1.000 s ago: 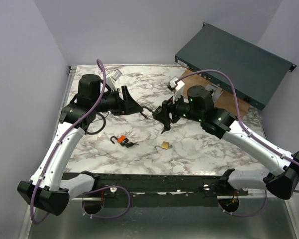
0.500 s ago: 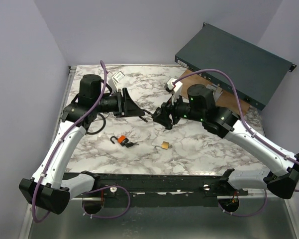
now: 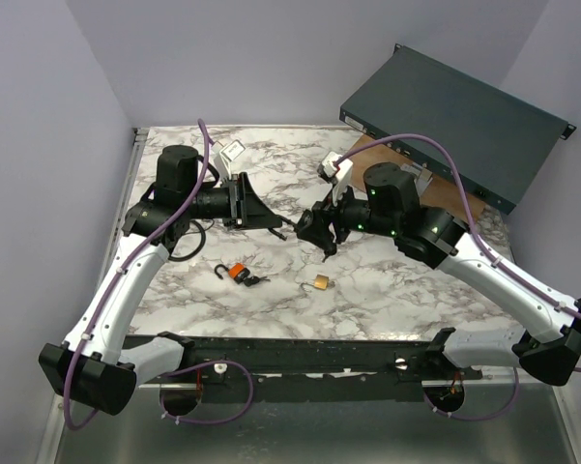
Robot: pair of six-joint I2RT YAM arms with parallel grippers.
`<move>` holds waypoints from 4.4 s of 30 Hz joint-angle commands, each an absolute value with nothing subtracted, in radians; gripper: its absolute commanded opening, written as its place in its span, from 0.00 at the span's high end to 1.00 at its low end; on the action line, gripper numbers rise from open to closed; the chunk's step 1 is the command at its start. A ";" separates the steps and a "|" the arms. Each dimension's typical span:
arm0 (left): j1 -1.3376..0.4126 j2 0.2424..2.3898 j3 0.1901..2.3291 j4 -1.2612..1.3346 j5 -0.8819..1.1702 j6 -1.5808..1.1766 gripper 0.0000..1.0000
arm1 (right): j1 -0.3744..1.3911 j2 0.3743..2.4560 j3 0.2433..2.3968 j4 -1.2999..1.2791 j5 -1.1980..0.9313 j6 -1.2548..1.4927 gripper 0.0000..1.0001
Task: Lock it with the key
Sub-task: Pick up the lock from the center of the board.
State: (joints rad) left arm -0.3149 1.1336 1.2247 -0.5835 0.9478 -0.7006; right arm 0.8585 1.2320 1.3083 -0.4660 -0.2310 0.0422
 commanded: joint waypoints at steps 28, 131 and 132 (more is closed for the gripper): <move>-0.314 0.916 1.062 -0.094 0.950 -0.846 1.00 | 0.887 1.186 1.404 -0.359 -0.349 0.055 0.21; -0.314 0.793 1.285 0.126 0.626 -1.200 1.00 | 0.888 1.300 1.528 0.175 -0.620 0.480 0.55; -0.315 0.794 1.286 0.124 0.625 -1.198 1.00 | 0.888 1.296 1.524 0.171 -0.615 0.474 0.53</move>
